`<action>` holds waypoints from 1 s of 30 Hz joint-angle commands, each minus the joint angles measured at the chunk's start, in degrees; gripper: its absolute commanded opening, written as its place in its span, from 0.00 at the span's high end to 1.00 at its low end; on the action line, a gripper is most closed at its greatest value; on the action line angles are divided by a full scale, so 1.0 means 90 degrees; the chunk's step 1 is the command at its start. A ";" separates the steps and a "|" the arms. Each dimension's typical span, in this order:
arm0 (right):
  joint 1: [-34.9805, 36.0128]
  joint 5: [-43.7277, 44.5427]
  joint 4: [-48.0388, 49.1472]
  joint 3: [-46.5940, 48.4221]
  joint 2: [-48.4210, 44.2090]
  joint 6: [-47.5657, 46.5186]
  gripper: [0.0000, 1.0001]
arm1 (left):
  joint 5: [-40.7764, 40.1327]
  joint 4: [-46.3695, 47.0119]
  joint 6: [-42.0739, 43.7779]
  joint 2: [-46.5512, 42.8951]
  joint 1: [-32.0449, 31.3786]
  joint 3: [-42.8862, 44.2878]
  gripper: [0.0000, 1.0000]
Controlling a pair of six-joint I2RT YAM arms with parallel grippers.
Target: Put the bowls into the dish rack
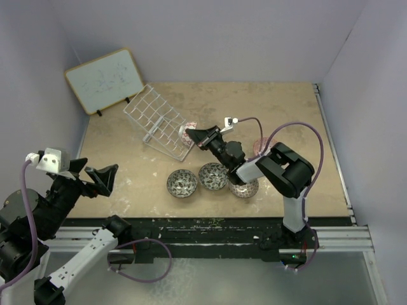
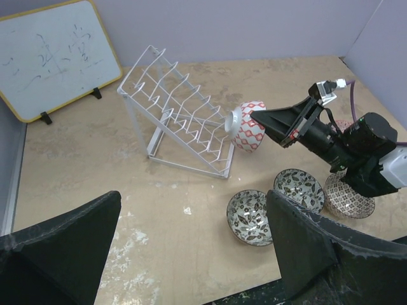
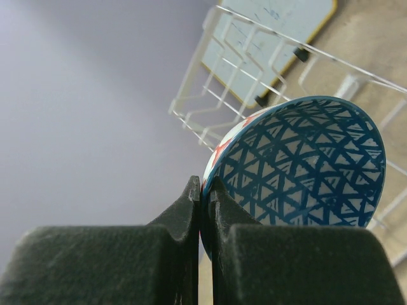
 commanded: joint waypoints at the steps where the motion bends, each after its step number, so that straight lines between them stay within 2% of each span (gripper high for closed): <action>1: 0.0006 0.0240 0.2822 0.0588 -0.0050 0.0329 1.00 | -0.0074 0.0043 0.0157 0.0019 -0.0017 0.0178 0.01; 30: 0.0080 0.0587 0.2822 0.1100 0.0833 0.0973 1.00 | -0.0083 -0.0017 0.0105 -0.0055 -0.0017 0.0017 0.01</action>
